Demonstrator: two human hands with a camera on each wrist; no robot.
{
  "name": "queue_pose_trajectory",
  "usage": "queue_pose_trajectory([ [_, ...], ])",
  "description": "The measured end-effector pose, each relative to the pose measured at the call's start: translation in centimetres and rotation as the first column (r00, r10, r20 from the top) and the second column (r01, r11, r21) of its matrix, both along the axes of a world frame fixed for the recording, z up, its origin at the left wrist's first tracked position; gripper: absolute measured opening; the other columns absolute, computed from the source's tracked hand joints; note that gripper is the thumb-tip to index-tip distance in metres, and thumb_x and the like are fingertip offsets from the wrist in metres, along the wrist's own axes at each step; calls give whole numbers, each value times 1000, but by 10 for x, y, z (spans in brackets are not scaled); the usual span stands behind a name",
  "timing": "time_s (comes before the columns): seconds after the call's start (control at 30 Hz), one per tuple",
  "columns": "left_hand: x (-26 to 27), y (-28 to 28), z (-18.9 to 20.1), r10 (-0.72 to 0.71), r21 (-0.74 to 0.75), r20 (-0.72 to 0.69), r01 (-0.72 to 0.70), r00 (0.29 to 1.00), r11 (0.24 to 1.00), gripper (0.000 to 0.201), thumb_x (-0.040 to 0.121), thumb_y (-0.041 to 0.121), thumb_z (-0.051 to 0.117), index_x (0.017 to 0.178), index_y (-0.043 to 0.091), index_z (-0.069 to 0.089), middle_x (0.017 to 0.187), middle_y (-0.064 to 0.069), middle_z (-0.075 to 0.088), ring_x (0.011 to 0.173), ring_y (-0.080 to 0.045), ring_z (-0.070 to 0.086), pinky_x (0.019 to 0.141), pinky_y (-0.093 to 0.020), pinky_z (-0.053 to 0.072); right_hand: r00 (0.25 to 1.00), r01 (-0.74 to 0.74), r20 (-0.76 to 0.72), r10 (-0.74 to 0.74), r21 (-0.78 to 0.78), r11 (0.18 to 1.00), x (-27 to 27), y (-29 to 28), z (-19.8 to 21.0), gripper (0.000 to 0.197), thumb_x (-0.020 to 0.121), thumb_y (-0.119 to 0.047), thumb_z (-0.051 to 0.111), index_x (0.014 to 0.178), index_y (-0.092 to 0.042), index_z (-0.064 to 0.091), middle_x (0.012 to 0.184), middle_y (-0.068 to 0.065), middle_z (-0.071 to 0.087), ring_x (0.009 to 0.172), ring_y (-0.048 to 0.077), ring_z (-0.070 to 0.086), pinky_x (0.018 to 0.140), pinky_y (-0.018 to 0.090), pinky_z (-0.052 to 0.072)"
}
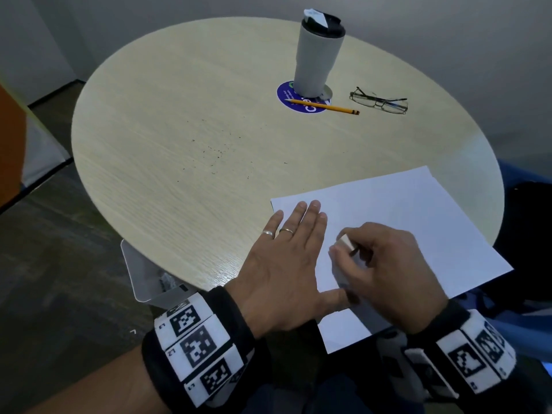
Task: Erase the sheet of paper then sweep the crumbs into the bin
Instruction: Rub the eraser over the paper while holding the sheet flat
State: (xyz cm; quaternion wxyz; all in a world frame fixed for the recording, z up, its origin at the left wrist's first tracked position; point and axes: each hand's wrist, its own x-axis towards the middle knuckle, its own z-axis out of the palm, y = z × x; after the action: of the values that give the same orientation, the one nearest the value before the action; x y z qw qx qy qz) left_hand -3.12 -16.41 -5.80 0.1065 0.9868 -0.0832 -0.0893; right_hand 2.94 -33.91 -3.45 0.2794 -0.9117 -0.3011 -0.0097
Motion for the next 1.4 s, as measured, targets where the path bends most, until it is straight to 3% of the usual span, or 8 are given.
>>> queue_pose_trajectory([
  [0.13,0,0,3,-17,1,-34,17,999,1000,121,84,97,16,162,14,-26,167,-2,-38,153,-15,-36,129,-46,-11,991,135,7,-135,6,991,26,-17,4,36,92,-18,70,61,-10,53,53,-2,45,55,17,46,55,29,40],
  [0.3,2,-1,1,-18,28,-27,19,999,999,118,87,94,15,162,13,-24,168,-4,-36,153,-16,-36,129,-47,-11,1000,4,19,-4,16,1000,-1,6,-2,32,90,-24,69,63,-14,56,57,-2,48,56,17,48,58,35,44],
  [0.43,2,0,2,-17,16,-44,18,999,1000,122,83,98,15,162,14,-26,166,-2,-39,152,-15,-38,129,-47,-12,992,128,-16,-127,34,991,24,-16,3,30,92,-18,73,65,-11,63,57,-1,55,60,17,53,59,30,43],
  [0.7,1,-3,1,-1,6,-27,1,1000,1000,123,83,97,18,162,14,-24,167,-2,-38,153,-14,-37,129,-46,-13,994,65,-96,-58,68,996,10,-3,1,31,92,-18,72,64,-9,62,57,2,54,56,18,51,60,39,47],
  [0.93,1,-4,2,3,24,-9,-3,1000,1000,121,86,94,21,163,12,-23,169,-5,-35,154,-16,-35,129,-47,-11,1000,-14,14,14,-5,1000,-1,11,-2,32,91,-27,68,63,-15,57,57,-5,50,58,16,49,57,32,43],
  [1.07,1,-4,3,-6,4,-37,6,999,1000,124,82,98,16,162,13,-25,167,-3,-38,153,-15,-37,128,-48,-12,993,120,-4,-121,-17,993,26,-10,5,34,92,-19,71,62,-10,58,52,-1,48,56,17,50,58,32,44],
  [1.27,1,-1,1,-39,14,-7,39,999,999,121,85,95,19,162,12,-24,168,-5,-35,154,-18,-34,129,-48,-10,999,23,50,-19,-86,996,-3,6,0,33,92,-30,65,63,-17,54,58,-4,49,56,14,50,58,40,48],
  [1.4,0,0,-1,-70,-39,19,71,997,997,122,83,97,20,165,15,-18,170,-1,-32,155,-14,-33,129,-46,-9,999,49,-10,-49,-51,998,5,-12,6,31,92,-25,72,64,-18,61,53,-7,50,59,14,53,56,20,38],
])
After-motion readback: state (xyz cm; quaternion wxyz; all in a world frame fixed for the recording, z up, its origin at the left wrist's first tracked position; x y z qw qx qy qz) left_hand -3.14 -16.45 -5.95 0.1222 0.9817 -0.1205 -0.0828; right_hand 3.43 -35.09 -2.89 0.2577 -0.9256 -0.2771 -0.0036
